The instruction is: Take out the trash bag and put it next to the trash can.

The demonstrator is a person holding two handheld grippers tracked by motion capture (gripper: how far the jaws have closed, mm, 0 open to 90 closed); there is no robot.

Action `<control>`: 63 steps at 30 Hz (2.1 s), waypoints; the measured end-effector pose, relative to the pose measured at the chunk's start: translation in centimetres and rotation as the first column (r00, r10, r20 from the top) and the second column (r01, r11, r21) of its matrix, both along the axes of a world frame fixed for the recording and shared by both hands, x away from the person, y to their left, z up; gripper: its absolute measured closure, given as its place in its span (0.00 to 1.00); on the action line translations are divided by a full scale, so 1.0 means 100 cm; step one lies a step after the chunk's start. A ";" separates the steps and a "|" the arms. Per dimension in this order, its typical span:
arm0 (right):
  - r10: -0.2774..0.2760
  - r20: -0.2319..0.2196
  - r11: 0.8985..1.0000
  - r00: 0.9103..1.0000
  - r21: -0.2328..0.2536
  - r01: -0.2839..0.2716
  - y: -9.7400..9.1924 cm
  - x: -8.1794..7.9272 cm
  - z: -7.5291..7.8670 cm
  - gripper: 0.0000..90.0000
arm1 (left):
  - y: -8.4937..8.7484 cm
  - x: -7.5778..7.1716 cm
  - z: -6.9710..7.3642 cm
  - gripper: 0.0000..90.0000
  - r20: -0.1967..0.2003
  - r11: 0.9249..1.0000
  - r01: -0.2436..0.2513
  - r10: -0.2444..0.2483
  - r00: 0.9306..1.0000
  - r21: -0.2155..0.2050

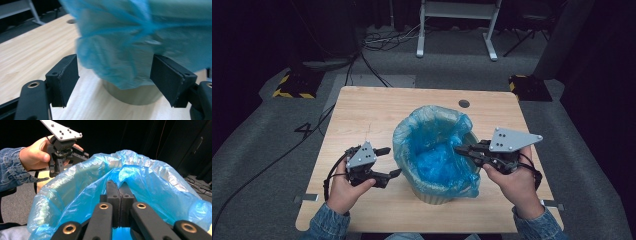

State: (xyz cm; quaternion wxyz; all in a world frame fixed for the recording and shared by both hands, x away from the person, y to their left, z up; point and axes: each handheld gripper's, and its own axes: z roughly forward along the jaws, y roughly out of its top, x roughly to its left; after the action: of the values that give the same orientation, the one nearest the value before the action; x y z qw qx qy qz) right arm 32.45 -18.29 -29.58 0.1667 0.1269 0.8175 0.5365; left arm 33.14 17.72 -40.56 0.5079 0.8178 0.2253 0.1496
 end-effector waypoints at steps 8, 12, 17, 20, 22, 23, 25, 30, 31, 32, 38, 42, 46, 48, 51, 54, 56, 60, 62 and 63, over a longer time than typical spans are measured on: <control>0.001 0.002 1.000 1.000 -0.003 -0.001 -0.002 -0.003 -0.002 1.00 | -0.004 0.005 0.002 0.92 0.002 0.998 0.059 -0.059 0.998 -0.022; -0.004 -0.009 1.000 1.000 0.008 0.004 -0.005 -0.001 -0.004 1.00 | 0.000 -0.001 0.013 1.00 0.024 0.998 0.050 -0.049 0.999 -0.041; 0.001 -0.006 1.000 1.000 0.021 -0.001 -0.003 0.001 -0.003 1.00 | 0.004 -0.012 0.032 1.00 0.068 0.998 0.043 -0.040 0.997 -0.049; 0.010 0.000 0.999 1.000 0.030 -0.010 0.001 0.001 0.000 1.00 | 0.005 -0.018 0.044 1.00 0.099 0.996 0.042 -0.035 0.995 -0.077; 0.019 0.003 0.999 1.000 0.031 -0.019 0.004 0.002 0.002 1.00 | 0.004 -0.021 0.050 1.00 0.115 0.996 0.044 -0.034 0.993 -0.081; 0.024 0.001 0.999 1.000 0.033 -0.024 0.005 0.002 0.003 1.00 | 0.003 -0.023 0.053 1.00 0.122 0.995 0.044 -0.033 0.992 -0.084; 0.034 -0.003 0.999 0.999 0.033 -0.034 0.009 0.004 0.004 1.00 | 0.001 -0.024 0.058 1.00 0.129 0.996 0.040 -0.029 0.991 -0.081; 0.074 -0.020 0.997 0.997 0.020 -0.074 0.020 0.007 0.004 0.99 | -0.005 -0.021 0.066 1.00 0.119 0.996 0.028 -0.019 0.993 -0.080; 0.084 -0.031 0.996 0.996 0.019 -0.083 0.023 0.007 0.003 0.98 | -0.007 -0.021 0.066 1.00 0.115 0.996 0.026 -0.016 0.993 -0.083; 0.092 -0.035 0.996 0.995 0.018 -0.092 0.025 0.008 0.002 0.98 | -0.008 -0.020 0.067 1.00 0.116 0.996 0.023 -0.013 0.993 -0.083; 0.133 -0.088 0.991 0.987 0.001 -0.134 0.042 0.009 -0.003 0.85 | -0.019 -0.019 0.073 1.00 0.112 0.996 0.029 -0.019 0.993 -0.086; 0.147 -0.144 0.988 0.979 -0.028 -0.153 0.056 0.008 -0.011 0.53 | -0.025 -0.020 0.075 1.00 0.119 0.996 0.037 -0.028 0.993 -0.080; 0.153 -0.171 0.985 0.973 -0.057 -0.164 0.067 0.005 -0.015 0.40 | -0.030 -0.022 0.076 0.97 0.124 0.996 0.052 -0.044 0.991 -0.066; 0.145 -0.191 0.983 0.971 -0.081 -0.163 0.073 0.004 -0.015 0.37 | -0.032 -0.023 0.077 0.96 0.125 0.996 0.057 -0.049 0.991 -0.067; 0.139 -0.198 0.980 0.970 -0.111 -0.163 0.080 0.003 -0.013 0.34 | -0.034 -0.023 0.078 0.96 0.128 0.996 0.065 -0.056 0.990 -0.066; 0.124 -0.208 0.978 0.970 -0.142 -0.155 0.087 0.001 -0.012 0.32 | -0.036 -0.024 0.082 0.95 0.138 0.995 0.075 -0.065 0.988 -0.069; 0.112 -0.221 0.973 0.969 -0.174 -0.152 0.092 0.002 -0.012 0.32 | -0.036 -0.026 0.084 0.92 0.145 0.994 0.077 -0.066 0.987 -0.074; 0.062 -0.238 0.970 0.969 -0.215 -0.115 0.101 0.003 -0.013 0.44 | -0.033 -0.029 0.087 0.86 0.151 0.994 0.072 -0.058 0.987 -0.085; 0.050 -0.255 0.972 0.966 -0.211 -0.106 0.104 0.004 -0.013 0.55 | -0.030 -0.029 0.087 0.84 0.151 0.994 0.064 -0.049 0.987 -0.094; 0.053 -0.256 0.970 0.965 -0.216 -0.110 0.105 0.004 -0.012 0.69 | -0.029 -0.030 0.087 0.82 0.152 0.994 0.060 -0.045 0.987 -0.094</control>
State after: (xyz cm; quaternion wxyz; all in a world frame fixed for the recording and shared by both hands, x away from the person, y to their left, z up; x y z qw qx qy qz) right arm 32.89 -7.78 -30.80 0.0541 0.1390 0.8927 0.4253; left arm 30.14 14.85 -31.91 0.5668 0.7840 0.1722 0.1858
